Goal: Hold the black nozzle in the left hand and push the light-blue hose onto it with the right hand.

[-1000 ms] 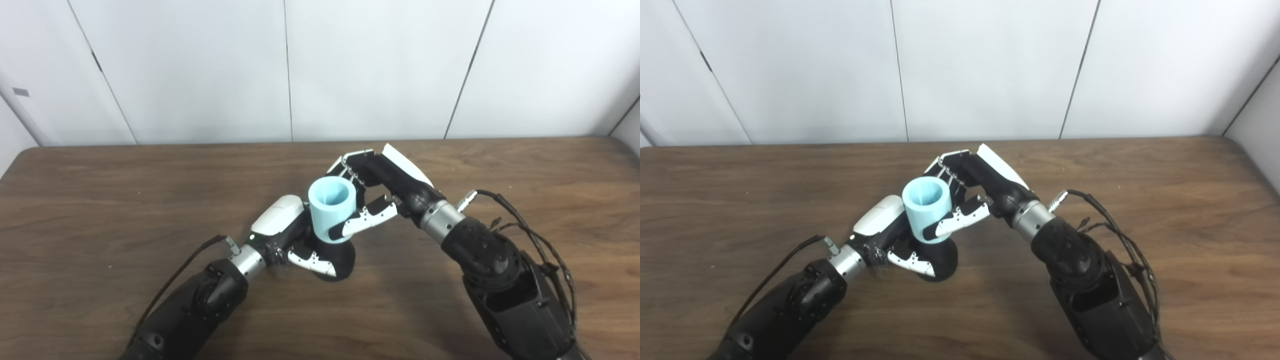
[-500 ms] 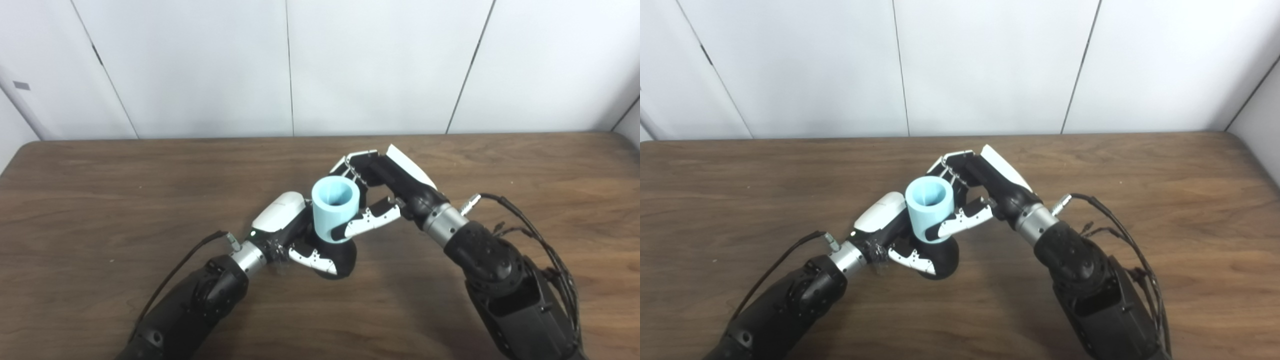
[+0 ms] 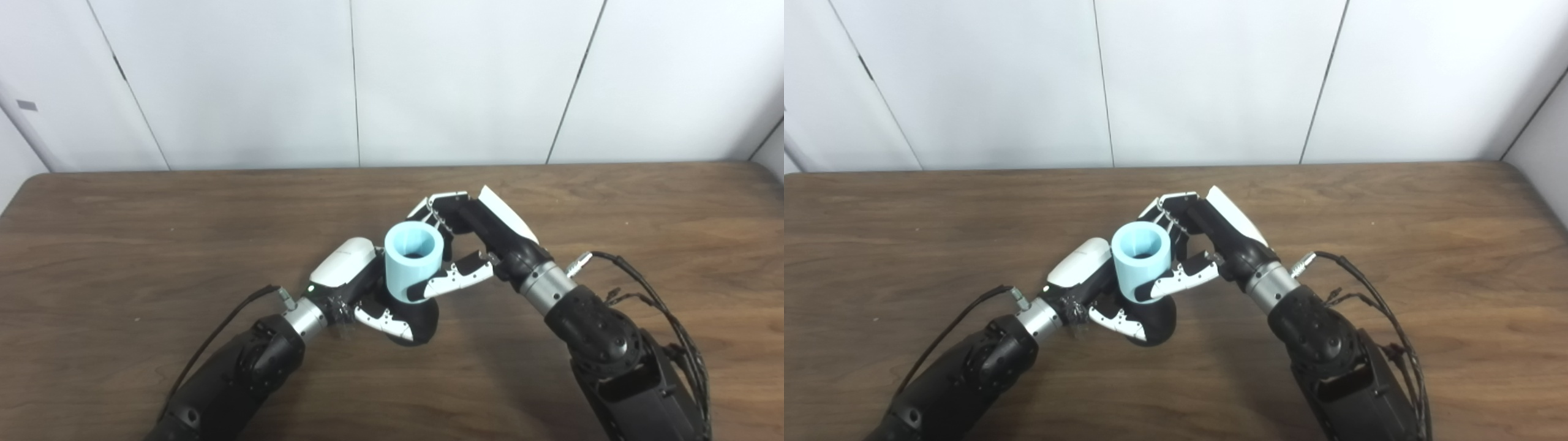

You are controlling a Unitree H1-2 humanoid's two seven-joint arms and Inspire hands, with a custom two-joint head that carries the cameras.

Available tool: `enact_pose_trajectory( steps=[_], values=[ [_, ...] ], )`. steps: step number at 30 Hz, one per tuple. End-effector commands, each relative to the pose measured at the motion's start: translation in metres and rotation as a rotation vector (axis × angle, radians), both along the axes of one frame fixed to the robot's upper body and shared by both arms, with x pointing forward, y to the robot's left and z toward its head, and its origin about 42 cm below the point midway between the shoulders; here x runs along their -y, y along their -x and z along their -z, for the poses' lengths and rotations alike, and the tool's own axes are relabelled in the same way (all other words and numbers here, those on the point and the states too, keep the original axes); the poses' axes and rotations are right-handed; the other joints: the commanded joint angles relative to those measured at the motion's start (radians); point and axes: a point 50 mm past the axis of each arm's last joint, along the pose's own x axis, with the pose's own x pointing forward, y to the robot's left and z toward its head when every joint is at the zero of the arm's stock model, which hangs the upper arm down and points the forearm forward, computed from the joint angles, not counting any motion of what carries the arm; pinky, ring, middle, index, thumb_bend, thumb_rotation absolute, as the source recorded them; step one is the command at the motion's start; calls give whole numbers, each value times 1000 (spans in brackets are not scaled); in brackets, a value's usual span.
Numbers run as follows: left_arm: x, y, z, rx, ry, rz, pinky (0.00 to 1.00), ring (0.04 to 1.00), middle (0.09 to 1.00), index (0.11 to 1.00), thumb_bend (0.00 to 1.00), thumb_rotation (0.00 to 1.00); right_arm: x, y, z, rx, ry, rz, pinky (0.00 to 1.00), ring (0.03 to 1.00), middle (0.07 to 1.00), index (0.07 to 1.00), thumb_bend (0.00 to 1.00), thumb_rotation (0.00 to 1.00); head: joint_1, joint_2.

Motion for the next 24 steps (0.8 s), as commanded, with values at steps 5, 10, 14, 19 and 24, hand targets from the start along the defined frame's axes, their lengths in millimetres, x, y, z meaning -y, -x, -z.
enact_pose_trajectory(
  steps=[5, 10, 14, 19, 24],
  values=[
    [-39, 40, 81, -283, -356, -34, 394, 429, 505, 494, 503, 0, -6, 10, 24, -93, 60, -87, 248, 327, 410, 519, 519, 0, 4, 5],
    [-39, 41, 82, -287, -360, -37, 395, 430, 503, 494, 504, 0, -5, 8, 18, -86, 70, -91, 247, 326, 408, 518, 519, 0, 5, 4],
    [-38, 40, 83, -295, -364, -37, 397, 432, 503, 494, 504, 0, -2, 4, -2, -108, 76, -103, 358, 490, 649, 842, 706, 132, 4, 4],
    [-37, 40, 82, -283, -357, -32, 385, 428, 499, 498, 504, 0, 6, -4, -26, -41, 93, -80, 661, 853, 962, 996, 909, 366, 5, 0],
    [-37, 40, 82, -284, -363, -35, 374, 423, 493, 503, 503, 0, 13, -6, -40, -24, 65, -14, 660, 849, 938, 989, 835, 327, 7, 1]
  ],
)
